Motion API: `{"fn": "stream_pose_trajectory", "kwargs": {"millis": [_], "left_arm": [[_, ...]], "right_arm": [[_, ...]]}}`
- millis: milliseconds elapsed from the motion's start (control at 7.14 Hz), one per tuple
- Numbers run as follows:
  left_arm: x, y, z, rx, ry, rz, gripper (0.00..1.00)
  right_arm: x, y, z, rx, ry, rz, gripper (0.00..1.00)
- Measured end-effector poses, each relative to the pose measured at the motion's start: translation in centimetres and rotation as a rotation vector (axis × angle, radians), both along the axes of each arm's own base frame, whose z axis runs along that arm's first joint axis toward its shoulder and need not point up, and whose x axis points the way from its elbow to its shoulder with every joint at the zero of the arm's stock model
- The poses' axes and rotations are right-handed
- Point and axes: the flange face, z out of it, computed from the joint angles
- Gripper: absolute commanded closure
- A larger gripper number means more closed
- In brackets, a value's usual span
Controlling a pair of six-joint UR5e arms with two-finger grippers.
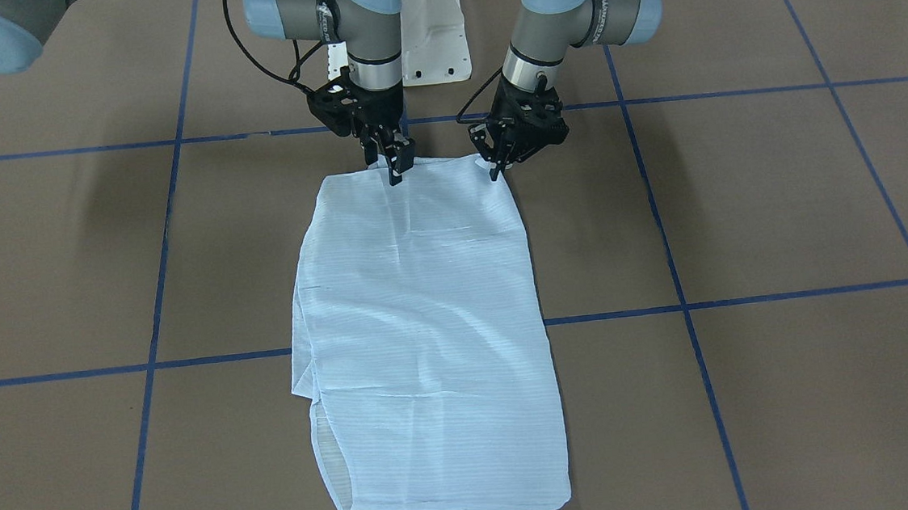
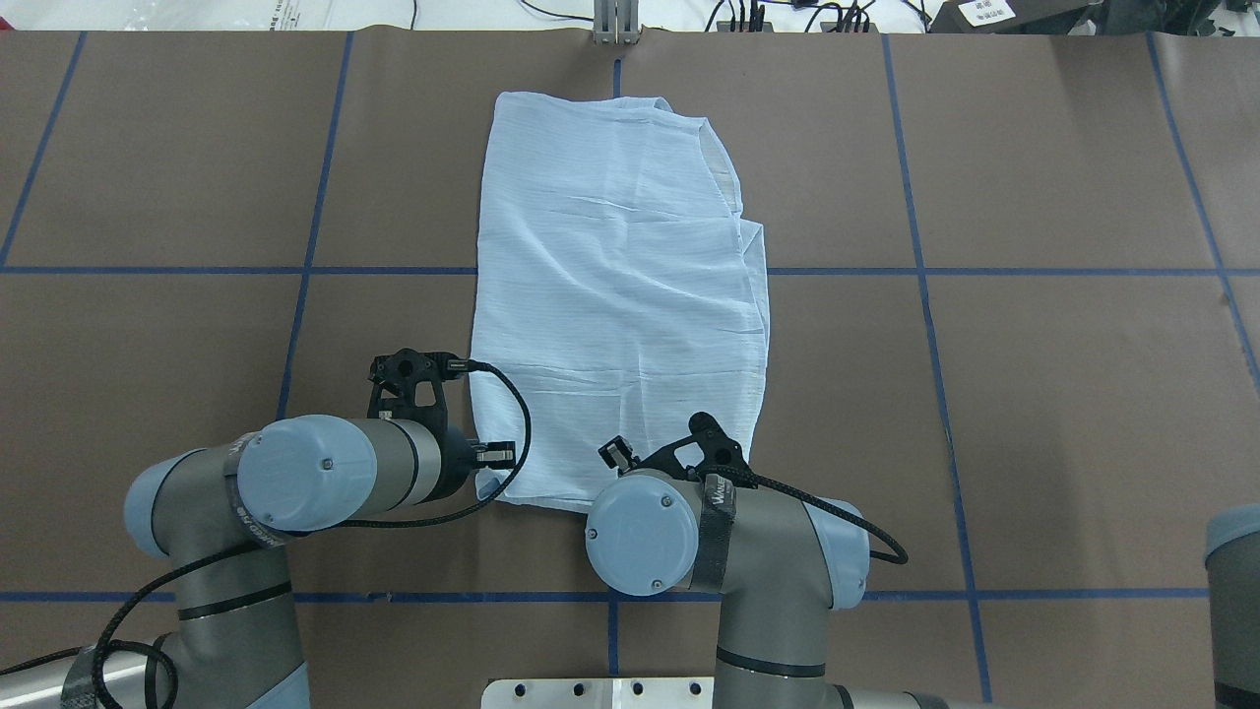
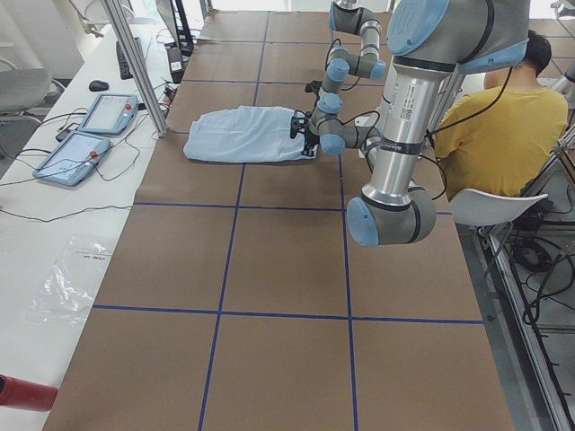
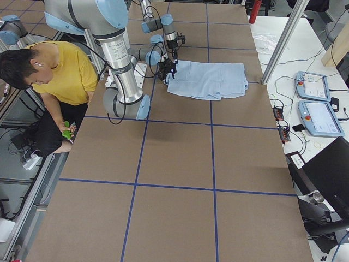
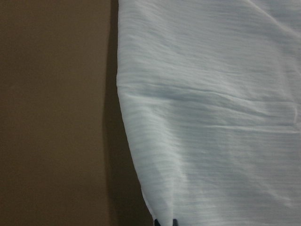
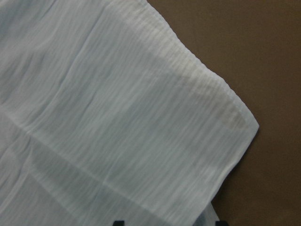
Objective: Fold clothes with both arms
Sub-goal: 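Grasp the shirt's end nearest the robot with both grippers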
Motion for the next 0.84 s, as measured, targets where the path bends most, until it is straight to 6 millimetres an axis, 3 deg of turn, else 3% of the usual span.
{"fn": "stream_pose_trajectory", "kwargs": {"millis": [280, 560, 840], "left_arm": [[0.00, 0.00, -0.01, 0.000, 0.000, 0.000, 1.00], [0.00, 0.00, -0.01, 0.000, 0.000, 0.000, 1.00], [0.00, 0.00, -0.01, 0.000, 0.000, 0.000, 1.00]], "right_arm": [[-0.03, -0.09, -0.05, 0.002, -0.001, 0.011, 0.58], [-0.04, -0.18, -0.33, -0.007, -0.011, 0.036, 0.96], [-0.07, -0.20, -0.67, -0.020, -0.024, 0.064, 1.00]]}}
